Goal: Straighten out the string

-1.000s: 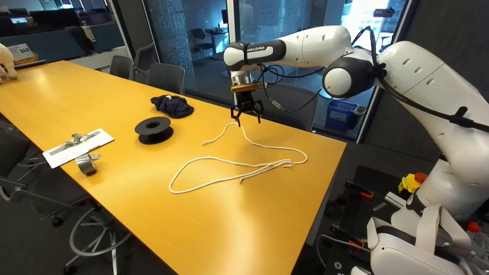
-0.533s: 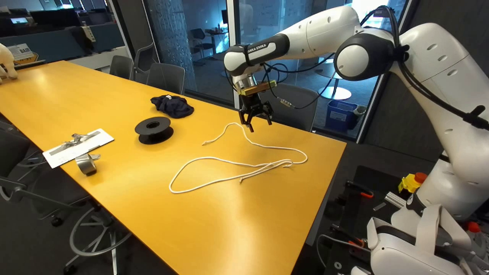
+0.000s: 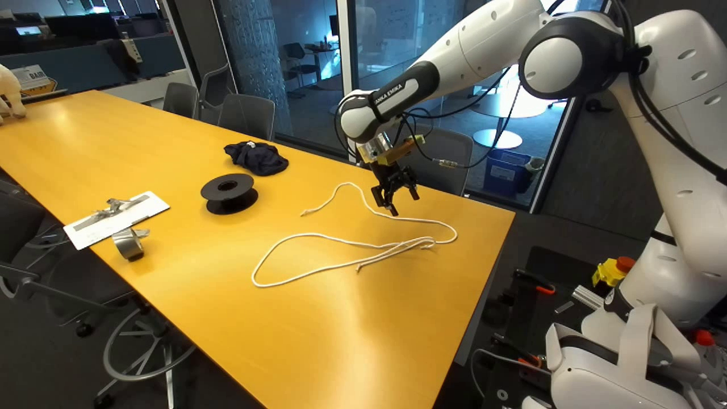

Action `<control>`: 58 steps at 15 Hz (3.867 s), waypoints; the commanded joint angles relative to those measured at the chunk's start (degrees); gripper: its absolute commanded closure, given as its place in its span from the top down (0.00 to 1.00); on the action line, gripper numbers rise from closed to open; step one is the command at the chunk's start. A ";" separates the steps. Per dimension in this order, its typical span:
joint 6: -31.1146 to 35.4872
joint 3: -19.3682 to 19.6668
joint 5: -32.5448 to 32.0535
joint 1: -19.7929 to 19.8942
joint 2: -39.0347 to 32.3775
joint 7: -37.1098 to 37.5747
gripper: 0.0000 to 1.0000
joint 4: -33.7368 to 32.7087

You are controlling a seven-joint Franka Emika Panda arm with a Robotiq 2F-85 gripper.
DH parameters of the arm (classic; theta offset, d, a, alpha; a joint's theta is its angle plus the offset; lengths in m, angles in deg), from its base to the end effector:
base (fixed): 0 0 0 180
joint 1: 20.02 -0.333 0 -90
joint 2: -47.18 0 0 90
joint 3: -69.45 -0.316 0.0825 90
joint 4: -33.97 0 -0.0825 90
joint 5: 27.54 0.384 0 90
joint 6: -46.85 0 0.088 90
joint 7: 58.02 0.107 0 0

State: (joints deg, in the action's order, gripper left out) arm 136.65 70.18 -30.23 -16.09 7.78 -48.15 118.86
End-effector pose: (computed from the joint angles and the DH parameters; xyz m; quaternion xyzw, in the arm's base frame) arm 0.6377 -0.0559 0.2388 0.9479 -0.1137 -0.2948 0.0402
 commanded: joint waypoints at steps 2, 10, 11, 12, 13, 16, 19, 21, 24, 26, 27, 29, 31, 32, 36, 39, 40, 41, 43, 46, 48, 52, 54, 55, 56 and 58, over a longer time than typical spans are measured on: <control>13.99 0.45 -3.21 -1.51 7.12 -6.64 1.00 17.15; 38.11 1.00 -13.04 -4.41 12.73 -9.35 1.00 40.82; 41.04 1.23 -14.07 -4.85 13.28 -8.39 1.00 42.53; 44.03 1.52 -14.88 -5.28 13.93 -7.29 1.00 43.96; 46.59 1.74 -15.51 -5.58 14.61 -6.77 1.00 45.26; 54.21 3.44 -17.26 -7.09 16.86 -2.72 1.00 48.01; 57.77 5.24 -19.04 -8.16 18.34 -0.41 1.00 48.82; 58.58 6.25 -19.72 -8.56 18.27 0.56 1.00 48.03; 58.03 6.60 -18.86 -8.14 16.76 0.18 1.00 44.94; 57.33 6.27 -18.04 -7.67 15.50 -1.24 1.00 43.09; 57.23 5.96 -17.53 -7.36 14.87 -1.99 1.00 42.24; 56.81 5.79 -17.11 -7.15 13.71 -2.55 1.00 40.71; 56.16 5.23 -16.07 -6.67 12.74 -3.88 1.00 39.50; 55.23 4.93 -15.51 -6.47 12.18 -4.73 1.00 38.75; 53.92 4.41 -13.71 -5.92 10.42 -6.99 1.00 36.85; 52.84 4.07 -12.28 -5.26 8.70 -8.70 1.00 34.82; 52.27 3.77 -11.62 -4.82 7.87 -9.59 1.00 33.85; 51.91 3.71 -11.33 -4.65 7.29 -9.91 1.00 33.16; 51.02 3.60 -10.77 -4.31 6.02 -10.58 1.00 31.63; 50.13 4.05 -10.82 -4.47 4.27 -10.08 1.00 29.45; 49.61 4.22 -11.01 -4.60 3.31 -9.74 1.00 28.18; 49.12 5.25 -12.01 -5.71 1.71 -7.67 1.00 25.97; 48.83 5.82 -12.54 -6.36 1.15 -6.71 1.00 24.93; 48.71 6.08 -12.80 -6.64 0.90 -6.32 1.00 24.50; 48.76 6.59 -13.32 -7.23 0.65 -5.37 1.00 24.08; 48.69 7.47 -14.26 -8.25 0.28 -3.71 1.00 23.31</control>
State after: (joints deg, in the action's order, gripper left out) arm 186.78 75.77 -42.71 -22.00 9.16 -55.02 144.82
